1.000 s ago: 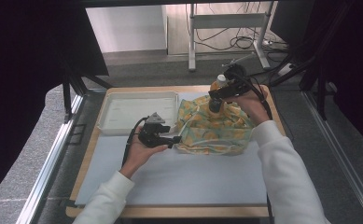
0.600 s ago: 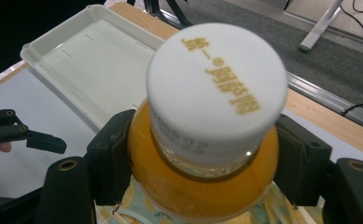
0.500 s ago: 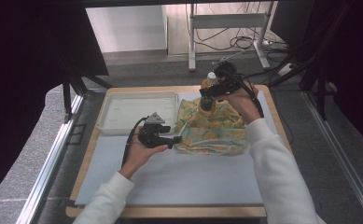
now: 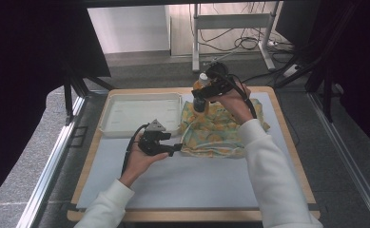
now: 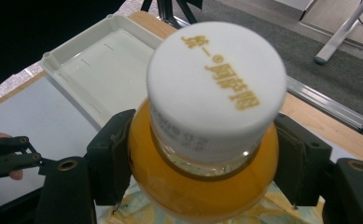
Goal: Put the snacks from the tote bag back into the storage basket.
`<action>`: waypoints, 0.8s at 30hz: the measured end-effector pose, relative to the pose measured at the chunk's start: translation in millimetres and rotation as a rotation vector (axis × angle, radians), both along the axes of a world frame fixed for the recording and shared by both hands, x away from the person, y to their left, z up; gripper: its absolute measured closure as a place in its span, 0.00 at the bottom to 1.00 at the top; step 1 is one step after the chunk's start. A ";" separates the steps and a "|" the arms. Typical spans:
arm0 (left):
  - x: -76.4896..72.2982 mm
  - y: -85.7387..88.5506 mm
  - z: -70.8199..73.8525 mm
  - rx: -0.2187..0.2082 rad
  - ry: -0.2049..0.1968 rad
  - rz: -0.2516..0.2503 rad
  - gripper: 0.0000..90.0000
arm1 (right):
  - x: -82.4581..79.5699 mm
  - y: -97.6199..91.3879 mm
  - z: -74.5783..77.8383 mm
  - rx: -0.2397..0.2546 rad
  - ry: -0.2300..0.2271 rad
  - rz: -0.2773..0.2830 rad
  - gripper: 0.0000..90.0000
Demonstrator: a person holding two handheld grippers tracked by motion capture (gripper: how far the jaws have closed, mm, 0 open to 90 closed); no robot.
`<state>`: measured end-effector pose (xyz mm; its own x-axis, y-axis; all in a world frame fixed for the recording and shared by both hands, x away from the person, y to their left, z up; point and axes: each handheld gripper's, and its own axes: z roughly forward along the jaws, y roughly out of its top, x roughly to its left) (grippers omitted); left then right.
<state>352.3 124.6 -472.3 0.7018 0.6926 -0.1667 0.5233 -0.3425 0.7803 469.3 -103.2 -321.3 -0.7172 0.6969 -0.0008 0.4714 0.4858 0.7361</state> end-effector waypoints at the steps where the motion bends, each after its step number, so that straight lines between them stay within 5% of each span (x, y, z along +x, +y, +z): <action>1: -0.1 0.1 -0.3 0.000 -0.001 -0.001 0.36 | 0.3 3.1 -0.2 -0.001 0.002 0.002 0.33; 24: -2.5 -1.2 -4.4 0.010 0.007 -0.019 0.36 | 6.5 46.4 -9.8 -0.012 0.011 0.045 0.33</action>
